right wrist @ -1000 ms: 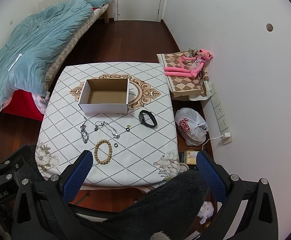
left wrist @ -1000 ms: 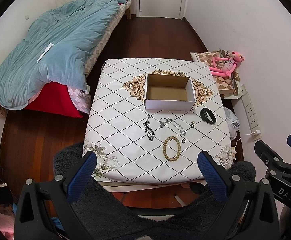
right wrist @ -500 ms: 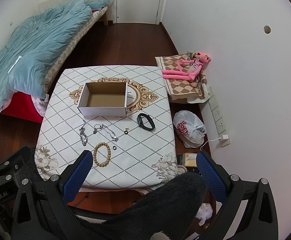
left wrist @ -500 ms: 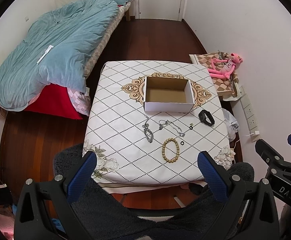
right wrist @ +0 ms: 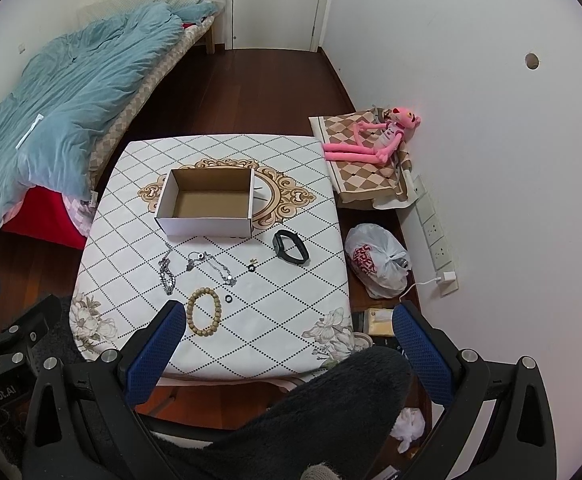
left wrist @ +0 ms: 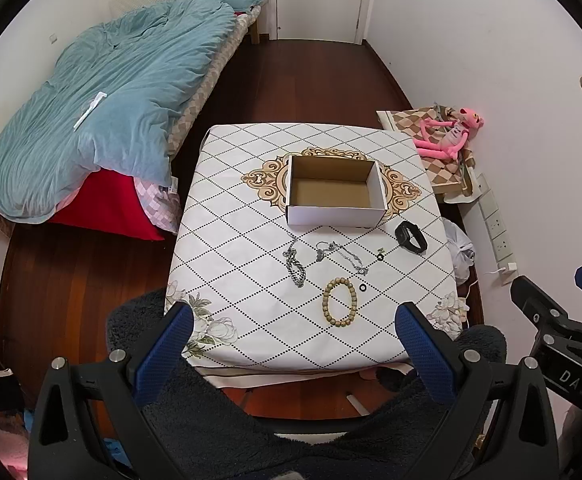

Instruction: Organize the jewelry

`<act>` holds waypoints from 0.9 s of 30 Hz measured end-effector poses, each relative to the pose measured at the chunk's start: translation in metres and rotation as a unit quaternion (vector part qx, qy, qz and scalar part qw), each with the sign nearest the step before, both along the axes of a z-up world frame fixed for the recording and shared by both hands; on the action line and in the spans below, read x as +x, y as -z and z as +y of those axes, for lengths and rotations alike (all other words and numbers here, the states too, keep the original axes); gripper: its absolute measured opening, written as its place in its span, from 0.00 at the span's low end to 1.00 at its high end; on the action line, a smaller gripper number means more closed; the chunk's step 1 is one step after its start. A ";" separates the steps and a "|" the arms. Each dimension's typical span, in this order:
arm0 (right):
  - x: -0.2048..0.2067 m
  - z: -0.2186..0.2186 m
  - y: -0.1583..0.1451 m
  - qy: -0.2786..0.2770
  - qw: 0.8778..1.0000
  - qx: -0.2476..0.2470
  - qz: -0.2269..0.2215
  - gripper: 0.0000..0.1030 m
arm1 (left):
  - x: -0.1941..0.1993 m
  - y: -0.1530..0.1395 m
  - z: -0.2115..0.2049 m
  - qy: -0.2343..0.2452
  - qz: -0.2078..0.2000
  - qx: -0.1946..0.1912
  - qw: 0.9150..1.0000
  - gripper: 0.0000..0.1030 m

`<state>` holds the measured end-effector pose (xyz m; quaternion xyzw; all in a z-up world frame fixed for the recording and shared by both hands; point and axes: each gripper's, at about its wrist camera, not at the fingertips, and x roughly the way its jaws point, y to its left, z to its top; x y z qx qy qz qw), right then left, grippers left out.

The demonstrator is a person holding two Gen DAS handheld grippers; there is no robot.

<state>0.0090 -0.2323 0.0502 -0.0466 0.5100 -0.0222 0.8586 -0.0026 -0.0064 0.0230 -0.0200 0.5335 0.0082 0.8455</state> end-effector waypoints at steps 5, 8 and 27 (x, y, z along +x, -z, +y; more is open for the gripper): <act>-0.001 0.000 -0.001 0.000 1.000 0.000 -0.002 1.00 | 0.001 -0.003 -0.002 0.000 -0.001 -0.001 1.000 1.00; -0.001 0.000 -0.002 0.001 1.000 0.000 -0.004 1.00 | 0.001 -0.003 -0.003 0.000 -0.001 0.000 1.000 1.00; 0.042 -0.026 0.123 0.049 0.996 0.010 0.079 0.98 | 0.052 0.093 -0.012 0.020 0.036 0.060 0.997 1.00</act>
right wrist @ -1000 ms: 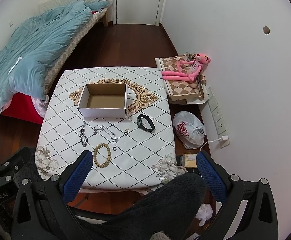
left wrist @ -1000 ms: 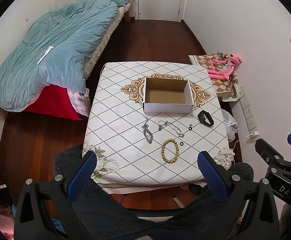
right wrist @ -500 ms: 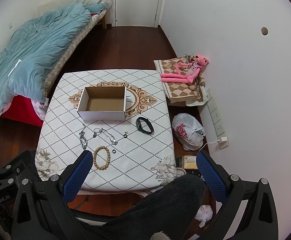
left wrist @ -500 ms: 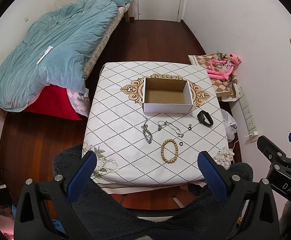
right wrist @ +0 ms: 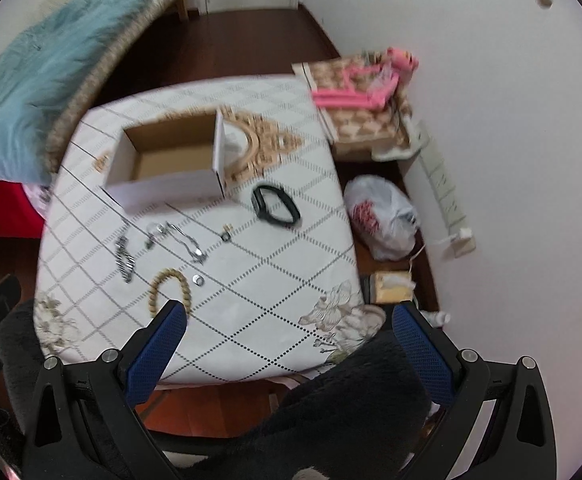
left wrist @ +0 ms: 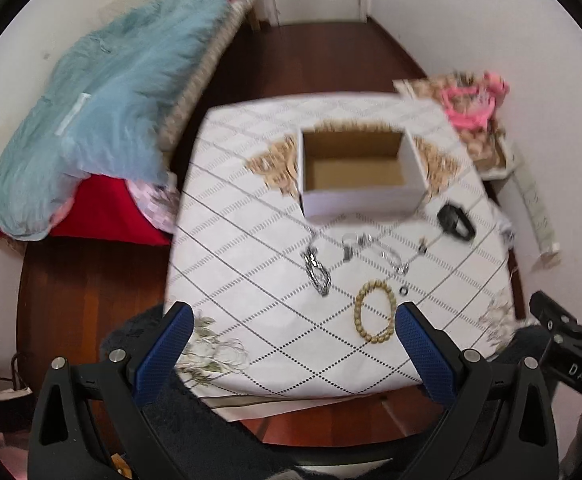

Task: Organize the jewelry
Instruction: 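Grasp the black watch band with the right tool while the left tool grasps the wooden bead bracelet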

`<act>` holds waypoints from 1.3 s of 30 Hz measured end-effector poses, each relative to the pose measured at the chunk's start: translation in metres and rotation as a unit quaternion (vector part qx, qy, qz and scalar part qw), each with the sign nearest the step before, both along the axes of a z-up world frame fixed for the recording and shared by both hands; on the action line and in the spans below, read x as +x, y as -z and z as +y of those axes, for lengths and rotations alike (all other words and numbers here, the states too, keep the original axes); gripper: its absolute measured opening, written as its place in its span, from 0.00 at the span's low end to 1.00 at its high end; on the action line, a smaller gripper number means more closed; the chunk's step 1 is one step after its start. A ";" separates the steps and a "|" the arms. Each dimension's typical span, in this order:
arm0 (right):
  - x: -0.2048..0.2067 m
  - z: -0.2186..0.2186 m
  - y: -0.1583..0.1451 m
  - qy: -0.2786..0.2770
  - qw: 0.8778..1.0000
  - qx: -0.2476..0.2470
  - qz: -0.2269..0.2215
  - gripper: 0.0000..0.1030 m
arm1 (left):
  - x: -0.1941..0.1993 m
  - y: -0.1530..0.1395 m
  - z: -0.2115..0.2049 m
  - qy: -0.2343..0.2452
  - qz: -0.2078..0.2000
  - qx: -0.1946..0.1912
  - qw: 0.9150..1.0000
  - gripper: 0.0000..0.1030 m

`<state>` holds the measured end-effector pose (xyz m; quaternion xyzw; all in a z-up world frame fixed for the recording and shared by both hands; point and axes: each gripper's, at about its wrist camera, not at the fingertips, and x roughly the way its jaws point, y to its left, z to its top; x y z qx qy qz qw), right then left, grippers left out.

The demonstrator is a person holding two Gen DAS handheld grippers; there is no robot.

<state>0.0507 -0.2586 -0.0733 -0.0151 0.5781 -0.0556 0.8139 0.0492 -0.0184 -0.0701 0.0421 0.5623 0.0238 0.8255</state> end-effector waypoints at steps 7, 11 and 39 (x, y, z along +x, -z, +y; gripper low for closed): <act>0.017 -0.014 0.088 0.016 0.997 0.032 0.063 0.67 | 0.020 0.087 -0.013 0.021 0.076 -0.009 0.997 0.99; 0.020 -0.019 0.117 0.028 0.995 0.039 0.083 0.67 | 0.028 0.129 -0.020 0.023 0.124 -0.039 0.991 0.85; 0.041 -0.044 0.140 0.063 0.991 0.086 0.084 0.67 | 0.021 0.121 -0.039 0.080 0.080 -0.121 0.986 0.06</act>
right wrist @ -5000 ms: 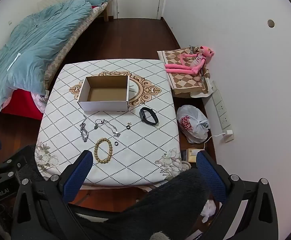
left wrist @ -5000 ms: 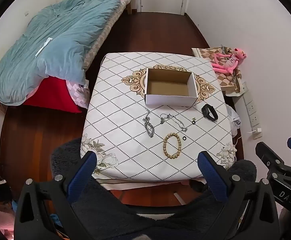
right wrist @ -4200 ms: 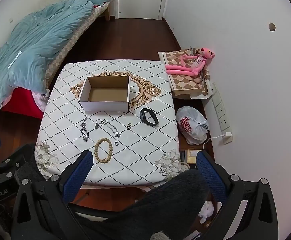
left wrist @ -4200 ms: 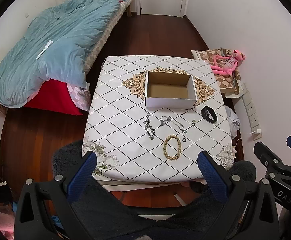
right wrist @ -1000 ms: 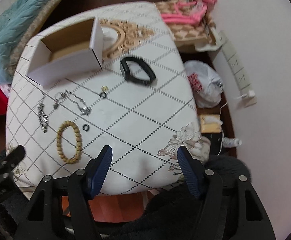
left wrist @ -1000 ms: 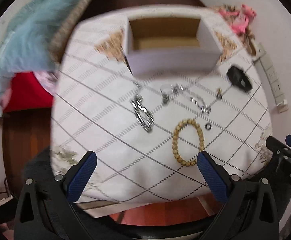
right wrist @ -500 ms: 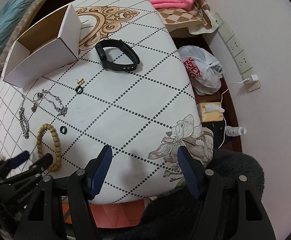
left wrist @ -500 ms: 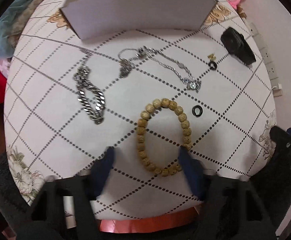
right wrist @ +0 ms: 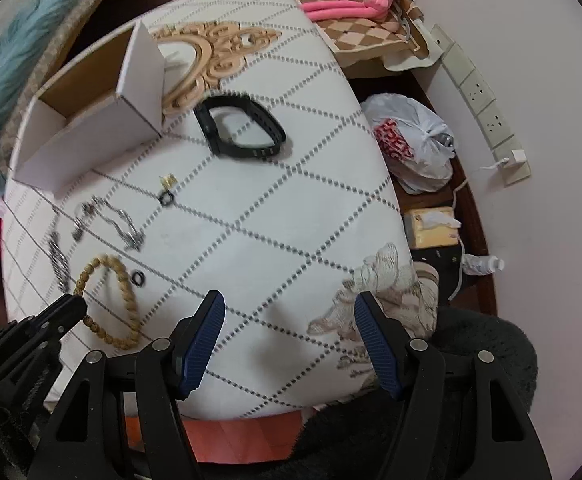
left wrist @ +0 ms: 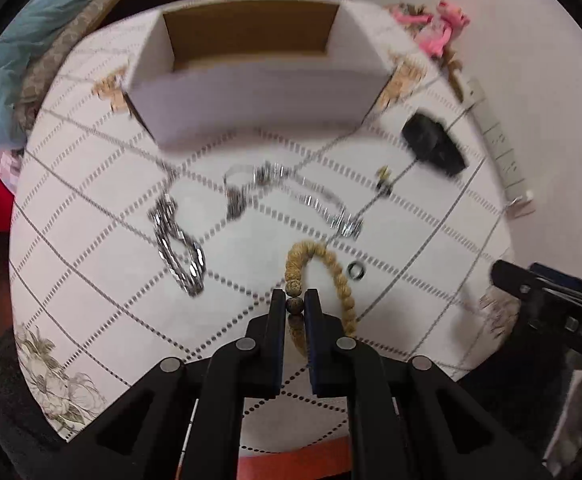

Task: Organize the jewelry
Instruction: 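Grasp the black watch band with the right tool while the left tool grasps the wooden bead bracelet, then carry the band with the right tool into the box while the left tool drops the bracelet in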

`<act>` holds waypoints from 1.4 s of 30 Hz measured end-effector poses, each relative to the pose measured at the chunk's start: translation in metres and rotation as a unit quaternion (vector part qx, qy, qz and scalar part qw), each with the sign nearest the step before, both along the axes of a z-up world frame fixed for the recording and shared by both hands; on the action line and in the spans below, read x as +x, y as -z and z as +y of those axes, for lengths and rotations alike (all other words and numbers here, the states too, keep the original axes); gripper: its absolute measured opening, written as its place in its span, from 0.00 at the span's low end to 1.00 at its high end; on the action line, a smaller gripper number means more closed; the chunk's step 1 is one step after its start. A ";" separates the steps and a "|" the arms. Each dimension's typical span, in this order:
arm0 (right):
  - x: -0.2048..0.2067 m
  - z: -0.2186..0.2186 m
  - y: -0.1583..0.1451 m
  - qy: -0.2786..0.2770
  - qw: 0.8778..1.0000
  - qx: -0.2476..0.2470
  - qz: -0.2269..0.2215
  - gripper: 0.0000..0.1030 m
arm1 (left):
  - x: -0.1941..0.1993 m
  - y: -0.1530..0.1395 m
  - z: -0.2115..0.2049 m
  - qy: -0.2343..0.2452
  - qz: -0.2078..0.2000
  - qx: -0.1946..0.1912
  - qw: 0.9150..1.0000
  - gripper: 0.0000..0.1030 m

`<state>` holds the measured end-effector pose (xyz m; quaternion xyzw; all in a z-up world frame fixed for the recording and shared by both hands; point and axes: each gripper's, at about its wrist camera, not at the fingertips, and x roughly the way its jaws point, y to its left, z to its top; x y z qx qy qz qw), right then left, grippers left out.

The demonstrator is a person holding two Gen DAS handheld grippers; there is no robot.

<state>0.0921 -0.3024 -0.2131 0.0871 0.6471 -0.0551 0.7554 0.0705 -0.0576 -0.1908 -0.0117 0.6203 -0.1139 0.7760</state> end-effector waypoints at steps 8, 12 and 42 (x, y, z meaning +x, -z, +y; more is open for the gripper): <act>0.049 -0.027 -0.011 0.036 0.998 0.036 -0.044 0.67 | 0.028 -0.034 0.017 -0.001 -0.041 -0.020 0.999 0.06; 0.086 -0.035 -0.002 0.043 0.997 0.031 -0.054 0.67 | 0.054 -0.031 0.010 -0.008 -0.046 -0.014 0.999 0.06; 0.152 0.054 -0.060 -0.058 0.987 0.112 -0.102 0.07 | 0.159 -0.105 0.042 -0.022 -0.101 -0.061 0.993 0.06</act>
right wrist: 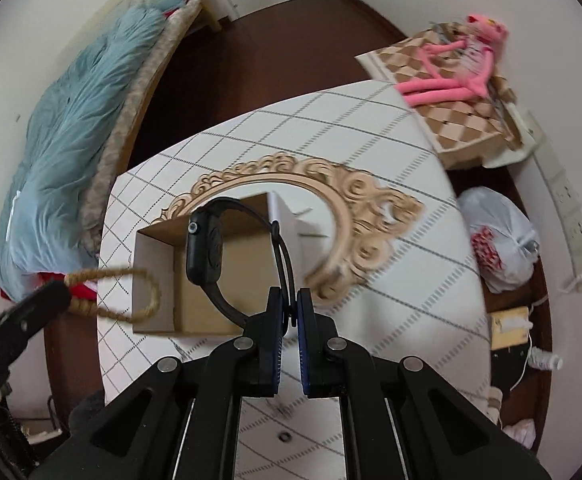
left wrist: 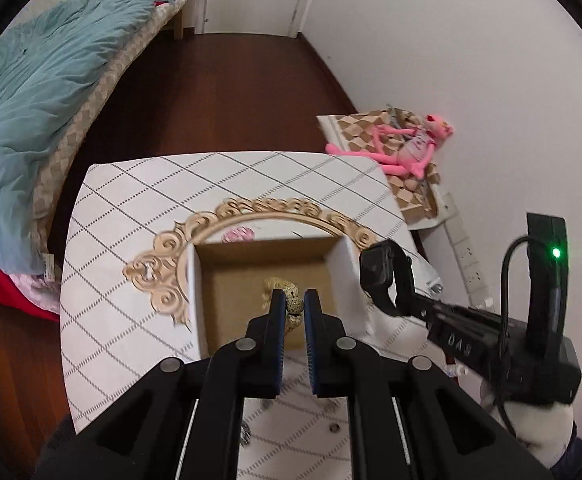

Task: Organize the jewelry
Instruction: 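Carry the band with the right tool into the box while the left tool drops the bracelet in, then move both tools toward the silver chains beside the box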

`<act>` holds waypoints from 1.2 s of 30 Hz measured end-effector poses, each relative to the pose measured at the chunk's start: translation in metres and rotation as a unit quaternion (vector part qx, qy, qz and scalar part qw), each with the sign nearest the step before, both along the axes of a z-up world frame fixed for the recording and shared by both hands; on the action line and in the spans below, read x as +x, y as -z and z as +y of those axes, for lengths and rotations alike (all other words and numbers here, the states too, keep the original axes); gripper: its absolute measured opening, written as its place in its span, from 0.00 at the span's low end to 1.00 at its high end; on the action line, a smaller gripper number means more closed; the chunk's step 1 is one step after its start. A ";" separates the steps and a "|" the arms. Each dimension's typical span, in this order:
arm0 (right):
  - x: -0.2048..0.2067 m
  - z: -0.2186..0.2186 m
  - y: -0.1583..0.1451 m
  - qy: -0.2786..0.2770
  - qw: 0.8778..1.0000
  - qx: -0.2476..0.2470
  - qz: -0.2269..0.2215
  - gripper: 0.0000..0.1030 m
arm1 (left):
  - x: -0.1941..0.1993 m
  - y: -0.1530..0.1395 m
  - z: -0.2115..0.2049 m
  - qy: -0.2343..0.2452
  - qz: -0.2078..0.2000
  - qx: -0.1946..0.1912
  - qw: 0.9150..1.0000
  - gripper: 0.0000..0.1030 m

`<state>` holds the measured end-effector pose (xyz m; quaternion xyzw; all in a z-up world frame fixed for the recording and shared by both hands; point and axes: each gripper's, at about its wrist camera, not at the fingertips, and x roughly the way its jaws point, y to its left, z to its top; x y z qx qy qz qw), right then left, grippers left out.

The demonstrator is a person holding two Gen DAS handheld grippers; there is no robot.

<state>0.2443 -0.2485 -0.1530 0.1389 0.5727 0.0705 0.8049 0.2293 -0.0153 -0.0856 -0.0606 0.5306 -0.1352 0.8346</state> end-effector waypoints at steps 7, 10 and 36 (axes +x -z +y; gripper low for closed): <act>0.038 0.029 0.023 -0.033 0.998 -0.036 0.027 0.07 | 0.039 0.034 0.008 -0.001 0.041 -0.007 0.999 0.07; 0.046 0.041 0.032 -0.050 0.997 -0.050 0.035 0.07 | 0.051 0.049 0.011 -0.006 0.065 -0.004 0.998 0.07; 0.004 0.056 0.031 -0.072 0.987 -0.140 0.010 0.93 | 0.000 0.061 0.046 -0.101 0.007 0.137 0.985 1.00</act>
